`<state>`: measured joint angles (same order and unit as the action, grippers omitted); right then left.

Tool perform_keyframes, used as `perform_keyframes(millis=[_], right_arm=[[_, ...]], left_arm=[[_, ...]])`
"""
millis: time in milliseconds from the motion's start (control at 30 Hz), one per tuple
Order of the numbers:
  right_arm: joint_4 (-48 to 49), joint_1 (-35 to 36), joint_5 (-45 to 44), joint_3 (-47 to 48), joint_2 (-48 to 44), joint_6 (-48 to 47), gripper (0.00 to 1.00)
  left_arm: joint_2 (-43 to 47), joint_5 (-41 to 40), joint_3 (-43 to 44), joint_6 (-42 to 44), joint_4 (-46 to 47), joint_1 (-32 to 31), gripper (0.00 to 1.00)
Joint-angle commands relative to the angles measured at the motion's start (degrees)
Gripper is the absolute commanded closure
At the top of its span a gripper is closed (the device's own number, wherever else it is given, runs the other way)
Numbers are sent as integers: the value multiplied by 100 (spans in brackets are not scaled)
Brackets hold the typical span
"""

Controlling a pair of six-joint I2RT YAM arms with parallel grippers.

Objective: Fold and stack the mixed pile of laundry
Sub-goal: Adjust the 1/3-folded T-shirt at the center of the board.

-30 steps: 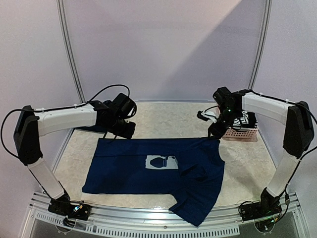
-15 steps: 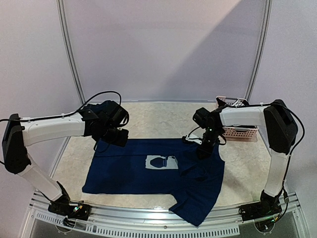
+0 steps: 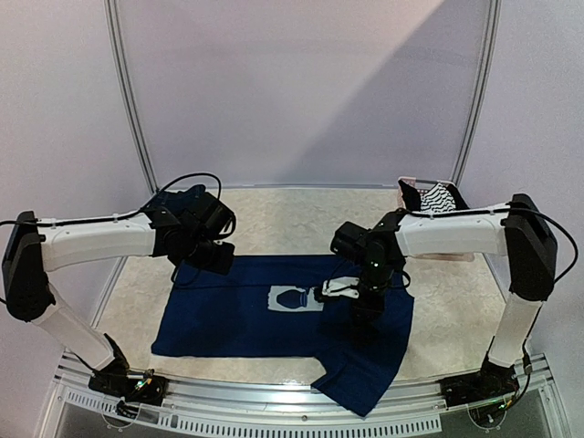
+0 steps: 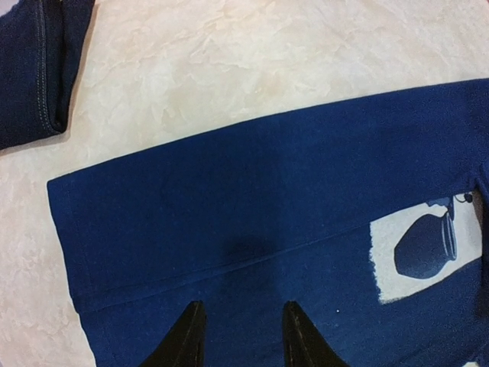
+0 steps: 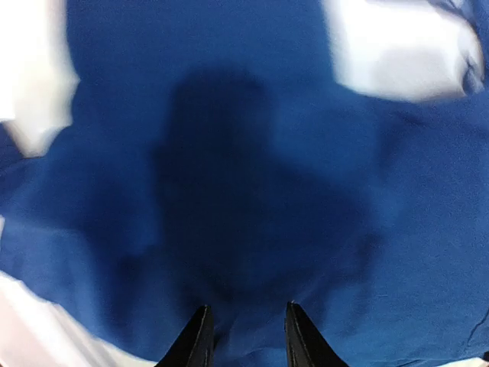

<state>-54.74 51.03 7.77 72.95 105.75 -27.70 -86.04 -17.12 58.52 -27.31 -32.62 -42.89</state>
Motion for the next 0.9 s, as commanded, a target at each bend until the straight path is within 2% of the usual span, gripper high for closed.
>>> perform_keyframes(millis=[0, 100, 300, 400, 467, 567, 700, 867], right_arm=[[-532, 287, 685, 105, -406, -65, 68], [-562, 231, 630, 207, -473, -79, 68], [-445, -332, 770, 505, -523, 13, 67], [-174, -394, 490, 556, -485, 56, 66], [-62, -407, 371, 582, -394, 34, 65], [89, -618, 411, 616, -227, 115, 63], [186, -1260, 657, 782, -57, 338, 61], [498, -1846, 342, 728, 121, 363, 61]], left_arm=[[-13, -24, -156, -49, 126, -88, 65], [-92, -5, -150, -2, 122, -88, 65], [-371, 45, 83, 222, -2, -88, 65], [-558, 703, 266, 227, 182, -94, 64], [-589, 1423, 169, -49, 821, -197, 64], [-710, 1775, 57, -770, 1812, -640, 61], [-1237, 1819, 372, -1400, 2222, -1232, 59], [-2270, 2200, 908, -2124, 2471, -1673, 58]])
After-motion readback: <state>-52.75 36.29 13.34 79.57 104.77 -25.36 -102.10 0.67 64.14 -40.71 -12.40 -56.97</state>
